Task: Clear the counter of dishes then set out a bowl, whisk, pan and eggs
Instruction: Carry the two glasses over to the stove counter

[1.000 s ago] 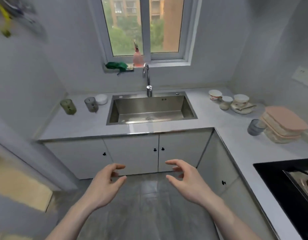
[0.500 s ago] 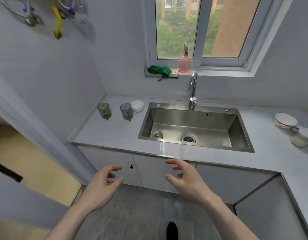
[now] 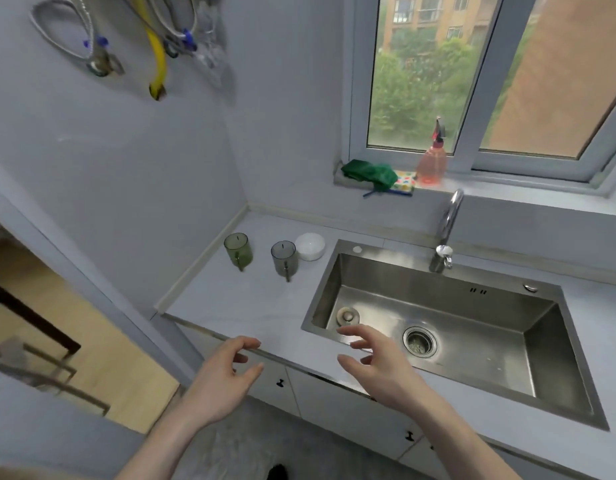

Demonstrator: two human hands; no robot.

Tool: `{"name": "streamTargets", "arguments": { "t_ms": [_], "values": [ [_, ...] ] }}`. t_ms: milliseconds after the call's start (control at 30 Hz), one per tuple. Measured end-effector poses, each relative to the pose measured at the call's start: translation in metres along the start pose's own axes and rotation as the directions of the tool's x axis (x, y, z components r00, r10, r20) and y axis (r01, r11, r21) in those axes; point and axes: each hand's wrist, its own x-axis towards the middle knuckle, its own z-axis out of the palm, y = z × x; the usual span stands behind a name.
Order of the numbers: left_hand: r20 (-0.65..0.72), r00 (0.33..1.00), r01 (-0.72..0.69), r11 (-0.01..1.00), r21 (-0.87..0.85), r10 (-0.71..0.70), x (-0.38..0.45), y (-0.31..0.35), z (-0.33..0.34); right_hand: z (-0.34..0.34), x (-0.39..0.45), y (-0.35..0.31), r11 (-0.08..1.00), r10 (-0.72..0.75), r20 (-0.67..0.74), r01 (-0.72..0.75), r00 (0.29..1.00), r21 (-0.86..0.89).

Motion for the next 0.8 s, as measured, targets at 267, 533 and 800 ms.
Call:
{"name": "streamTargets", "arguments": {
  "t_ms": [267, 533, 800],
  "values": [
    [0.028, 0.999, 0.045, 0.999, -0.015, -0.045, 0.100, -0.033, -0.025, 0.010, 0.071, -0.002, 0.998, 0.059, -0.003, -0.059, 0.998, -0.020],
    [0.116, 0.990, 0.080, 0.997, 0.000, -0.080, 0.262, -0.069, -0.055, 0.053, 0.195, -0.006, 0.980, 0.198, -0.040, -0.199, 0.979, -0.027],
    [0.180, 0.934, 0.325, 0.944, -0.059, -0.310, 0.377, -0.128, -0.065, 0.102, 0.303, -0.011, 0.925, 0.378, -0.051, -0.376, 0.924, 0.049]
  ]
}}
